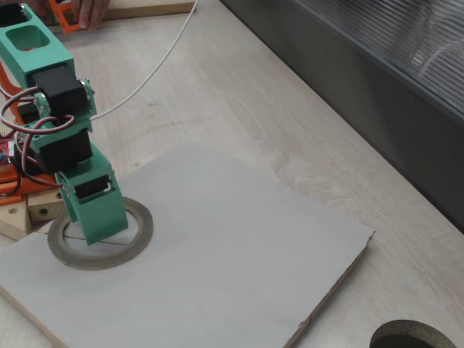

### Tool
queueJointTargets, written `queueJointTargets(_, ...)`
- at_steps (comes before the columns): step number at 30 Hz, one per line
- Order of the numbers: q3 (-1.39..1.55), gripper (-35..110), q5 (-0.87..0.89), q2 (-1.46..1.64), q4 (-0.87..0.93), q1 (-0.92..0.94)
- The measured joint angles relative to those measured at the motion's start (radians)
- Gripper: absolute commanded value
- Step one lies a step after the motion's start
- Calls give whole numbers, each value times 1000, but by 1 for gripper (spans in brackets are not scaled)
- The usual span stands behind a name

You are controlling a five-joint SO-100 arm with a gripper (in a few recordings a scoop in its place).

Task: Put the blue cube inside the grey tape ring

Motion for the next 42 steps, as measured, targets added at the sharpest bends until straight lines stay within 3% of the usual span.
queueJointTargets(9,-2,53,2,5,52,3)
queueJointTargets(15,-155,53,0,3,84,0)
queueJointTargets(25,-525,53,0,2,465,3)
queueJointTargets(35,-548,52,-2,2,502,3)
queueJointTargets(38,-548,39,-2,2,502,3)
queueJointTargets(42,-554,9,0,2,502,3)
